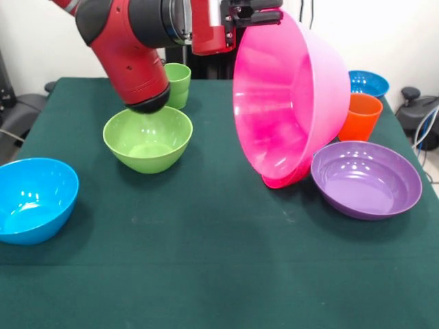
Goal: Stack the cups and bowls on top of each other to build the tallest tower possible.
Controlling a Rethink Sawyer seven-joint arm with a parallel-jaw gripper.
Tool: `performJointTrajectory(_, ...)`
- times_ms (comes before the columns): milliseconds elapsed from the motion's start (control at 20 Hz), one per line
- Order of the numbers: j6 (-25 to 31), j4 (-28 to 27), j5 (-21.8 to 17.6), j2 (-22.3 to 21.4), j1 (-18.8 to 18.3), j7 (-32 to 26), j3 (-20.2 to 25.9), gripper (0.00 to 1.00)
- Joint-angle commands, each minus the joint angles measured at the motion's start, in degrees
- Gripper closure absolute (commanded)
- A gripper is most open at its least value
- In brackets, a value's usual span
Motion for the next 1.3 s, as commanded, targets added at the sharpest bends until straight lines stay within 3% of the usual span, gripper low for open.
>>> performJointTrajectory(50,-2.4,-7.0,0.3,-0.4,1.1,-11.1,-6.3,1.00)
performJointTrajectory(850,-6.1,-3.7,-0.2,-8.1,0.7,-1.5,-8.9,1.00)
performJointTrajectory(1300,-5.5,-1.9,2.0,-9.8,-0.3,-1.0,-10.9,1.00)
